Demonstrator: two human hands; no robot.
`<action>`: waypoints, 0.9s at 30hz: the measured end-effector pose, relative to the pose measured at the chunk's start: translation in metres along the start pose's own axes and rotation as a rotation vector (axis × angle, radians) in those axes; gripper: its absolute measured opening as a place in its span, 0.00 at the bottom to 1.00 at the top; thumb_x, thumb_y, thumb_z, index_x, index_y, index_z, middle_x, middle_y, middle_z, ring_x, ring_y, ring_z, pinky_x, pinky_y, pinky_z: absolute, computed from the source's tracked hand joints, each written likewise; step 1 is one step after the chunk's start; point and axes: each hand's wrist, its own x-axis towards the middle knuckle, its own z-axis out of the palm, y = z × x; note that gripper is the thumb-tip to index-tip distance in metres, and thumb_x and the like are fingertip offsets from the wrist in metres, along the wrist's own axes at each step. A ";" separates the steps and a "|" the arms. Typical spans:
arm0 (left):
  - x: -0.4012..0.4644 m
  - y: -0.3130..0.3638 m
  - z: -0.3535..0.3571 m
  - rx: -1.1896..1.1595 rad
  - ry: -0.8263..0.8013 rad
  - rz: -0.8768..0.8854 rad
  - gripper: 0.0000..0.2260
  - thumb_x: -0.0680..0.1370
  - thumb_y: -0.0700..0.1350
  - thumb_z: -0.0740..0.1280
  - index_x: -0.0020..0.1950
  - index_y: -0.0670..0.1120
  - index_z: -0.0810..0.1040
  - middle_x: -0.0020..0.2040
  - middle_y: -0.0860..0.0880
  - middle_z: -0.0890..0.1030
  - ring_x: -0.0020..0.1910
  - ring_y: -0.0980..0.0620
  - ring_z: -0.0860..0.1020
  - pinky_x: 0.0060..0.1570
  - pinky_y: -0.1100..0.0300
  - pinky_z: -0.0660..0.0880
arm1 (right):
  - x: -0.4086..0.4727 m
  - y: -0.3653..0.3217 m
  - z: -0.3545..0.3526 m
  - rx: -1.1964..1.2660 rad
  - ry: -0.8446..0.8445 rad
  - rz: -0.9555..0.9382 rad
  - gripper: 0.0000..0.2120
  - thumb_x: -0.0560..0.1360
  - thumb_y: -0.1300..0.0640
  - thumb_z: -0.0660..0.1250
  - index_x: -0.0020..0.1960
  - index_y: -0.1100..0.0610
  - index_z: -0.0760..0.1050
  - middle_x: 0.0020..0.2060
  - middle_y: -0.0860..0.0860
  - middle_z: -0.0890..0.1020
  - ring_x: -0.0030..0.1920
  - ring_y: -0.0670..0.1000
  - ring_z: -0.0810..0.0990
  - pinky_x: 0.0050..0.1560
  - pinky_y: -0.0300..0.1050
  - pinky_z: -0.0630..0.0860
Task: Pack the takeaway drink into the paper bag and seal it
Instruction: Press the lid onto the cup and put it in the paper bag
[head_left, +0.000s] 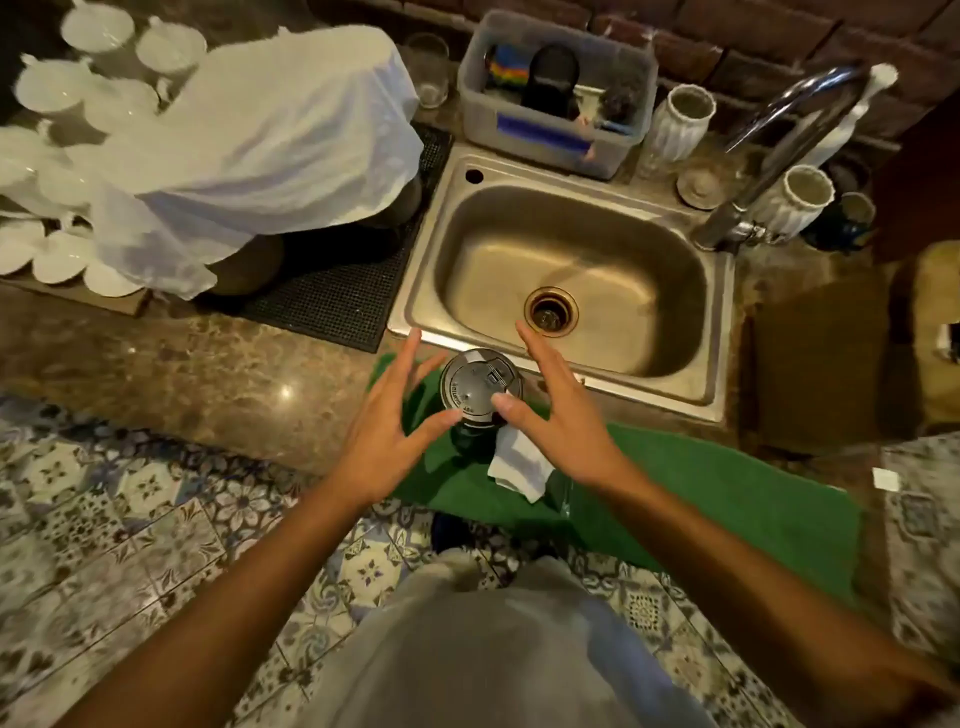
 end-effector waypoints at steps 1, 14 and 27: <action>-0.001 0.001 -0.001 -0.020 -0.020 -0.006 0.42 0.76 0.64 0.68 0.80 0.68 0.42 0.78 0.63 0.66 0.76 0.71 0.60 0.76 0.55 0.55 | -0.002 0.000 0.003 0.047 -0.017 0.023 0.39 0.78 0.37 0.68 0.82 0.38 0.52 0.82 0.41 0.58 0.81 0.43 0.57 0.79 0.50 0.60; -0.002 -0.017 -0.001 -0.034 -0.185 -0.055 0.40 0.74 0.57 0.73 0.82 0.63 0.55 0.76 0.70 0.60 0.75 0.72 0.60 0.71 0.67 0.61 | -0.013 0.011 0.029 0.156 -0.105 0.149 0.44 0.72 0.48 0.79 0.81 0.39 0.58 0.67 0.24 0.68 0.64 0.24 0.70 0.61 0.25 0.70; 0.006 0.030 -0.013 -0.170 -0.113 0.032 0.35 0.71 0.52 0.76 0.76 0.58 0.68 0.70 0.63 0.74 0.71 0.65 0.72 0.72 0.63 0.68 | -0.024 -0.017 0.010 0.232 0.082 0.023 0.44 0.70 0.47 0.81 0.80 0.41 0.62 0.74 0.41 0.73 0.74 0.42 0.72 0.75 0.50 0.71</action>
